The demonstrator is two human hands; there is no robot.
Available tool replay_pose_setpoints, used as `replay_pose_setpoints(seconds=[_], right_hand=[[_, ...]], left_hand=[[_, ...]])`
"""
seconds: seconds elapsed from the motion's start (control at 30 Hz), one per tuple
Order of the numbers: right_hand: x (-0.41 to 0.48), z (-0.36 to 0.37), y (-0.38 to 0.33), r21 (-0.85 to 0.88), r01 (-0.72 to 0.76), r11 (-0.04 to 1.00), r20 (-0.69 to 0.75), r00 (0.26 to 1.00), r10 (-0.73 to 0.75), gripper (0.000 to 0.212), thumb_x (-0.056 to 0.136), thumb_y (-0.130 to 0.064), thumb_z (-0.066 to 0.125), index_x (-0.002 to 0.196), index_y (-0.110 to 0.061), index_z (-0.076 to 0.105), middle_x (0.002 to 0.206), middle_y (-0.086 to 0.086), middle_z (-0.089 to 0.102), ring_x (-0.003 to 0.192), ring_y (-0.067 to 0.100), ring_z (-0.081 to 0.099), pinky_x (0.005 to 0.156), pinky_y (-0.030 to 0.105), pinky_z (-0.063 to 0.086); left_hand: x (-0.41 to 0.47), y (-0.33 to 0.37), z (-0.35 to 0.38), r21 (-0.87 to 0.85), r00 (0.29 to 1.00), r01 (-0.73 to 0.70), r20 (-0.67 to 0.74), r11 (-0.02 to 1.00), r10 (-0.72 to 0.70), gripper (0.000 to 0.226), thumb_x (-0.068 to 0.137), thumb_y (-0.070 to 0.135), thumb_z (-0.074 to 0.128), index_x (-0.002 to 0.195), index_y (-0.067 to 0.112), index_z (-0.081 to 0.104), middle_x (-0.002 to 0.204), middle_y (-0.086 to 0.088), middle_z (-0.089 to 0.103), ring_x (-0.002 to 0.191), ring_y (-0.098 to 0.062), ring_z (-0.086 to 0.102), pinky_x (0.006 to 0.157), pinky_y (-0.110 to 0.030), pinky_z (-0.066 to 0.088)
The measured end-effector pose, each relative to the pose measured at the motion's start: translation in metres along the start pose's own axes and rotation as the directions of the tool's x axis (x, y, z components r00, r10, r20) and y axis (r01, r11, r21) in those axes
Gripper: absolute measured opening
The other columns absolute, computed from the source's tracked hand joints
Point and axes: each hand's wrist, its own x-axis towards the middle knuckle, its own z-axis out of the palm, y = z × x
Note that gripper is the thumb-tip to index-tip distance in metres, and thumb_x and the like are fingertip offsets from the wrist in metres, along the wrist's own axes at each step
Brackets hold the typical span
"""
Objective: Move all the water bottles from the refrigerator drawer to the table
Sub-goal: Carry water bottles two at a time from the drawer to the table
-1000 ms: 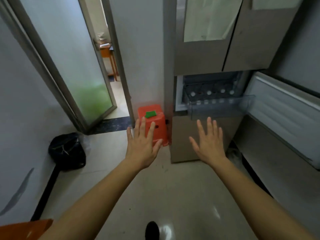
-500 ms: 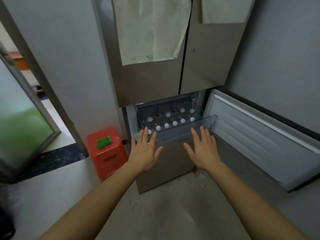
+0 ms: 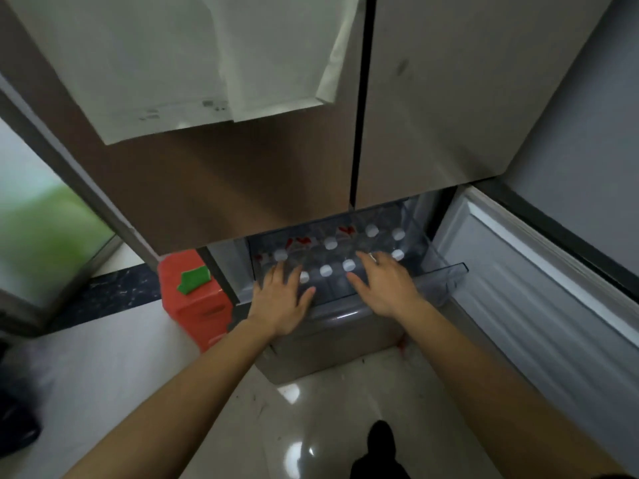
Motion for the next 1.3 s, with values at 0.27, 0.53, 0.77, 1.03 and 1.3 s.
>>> replay_pose_setpoints(seconds=[0.27,0.53,0.77,1.03,1.3], right_hand=[[0.12,0.029,0.015,0.046,0.225,0.973,0.302,0.925,-0.228,0.066,0.098,-0.055,0.045,0.155,-0.028,0.025,0.152,0.017,0.041,0.132,0.039,0.045,0.102,0.047,0.046],[0.161,0.06,0.0,0.041,0.209,0.977,0.351,0.913,-0.21,0.065,0.099,-0.055,0.045,0.155,-0.032,0.021,0.158,0.014,0.032,0.133,0.039,0.044,0.102,0.046,0.046],[0.148,0.051,-0.001,0.018,0.183,0.983,0.349,0.92,-0.178,0.049,0.1,-0.047,0.046,0.146,-0.031,0.041,0.141,0.014,0.054,0.119,0.037,0.056,0.098,0.042,0.048],[0.093,0.047,-0.002,0.071,0.077,0.995,0.354,0.93,-0.097,0.04,0.096,-0.044,0.049,0.133,-0.032,0.06,0.134,0.015,0.06,0.122,0.036,0.054,0.099,0.04,0.048],[0.028,0.044,-0.012,0.155,0.104,0.982,-0.053,0.994,-0.097,0.016,0.09,-0.037,0.063,0.105,-0.03,0.062,0.104,0.009,0.066,0.097,0.03,0.061,0.071,0.029,0.042]], left_hand=[[0.066,0.001,0.021,-0.034,0.95,0.307,0.069,0.951,-0.304,0.064,0.101,0.056,0.03,0.155,0.024,0.019,0.154,-0.025,0.025,0.137,-0.042,0.032,0.109,-0.05,0.035],[0.117,-0.022,0.036,0.0,0.952,0.275,0.143,0.962,-0.272,0.063,0.102,0.053,0.031,0.157,0.033,0.007,0.164,-0.015,0.006,0.139,-0.043,0.033,0.099,-0.049,0.047],[0.113,-0.021,0.032,0.067,0.954,0.228,0.185,0.971,-0.237,0.048,0.099,0.046,0.041,0.142,0.024,0.041,0.137,-0.021,0.051,0.113,-0.04,0.056,0.086,-0.039,0.049],[0.076,-0.007,0.027,-0.037,0.946,0.239,0.233,0.97,-0.224,0.048,0.09,0.035,0.059,0.135,0.018,0.051,0.126,-0.023,0.058,0.116,-0.039,0.054,0.092,-0.038,0.046],[0.022,0.008,0.021,-0.248,0.96,0.222,-0.113,0.943,-0.256,0.031,0.087,0.022,0.059,0.114,0.008,0.053,0.116,-0.025,0.055,0.107,-0.042,0.049,0.09,-0.046,0.043]])
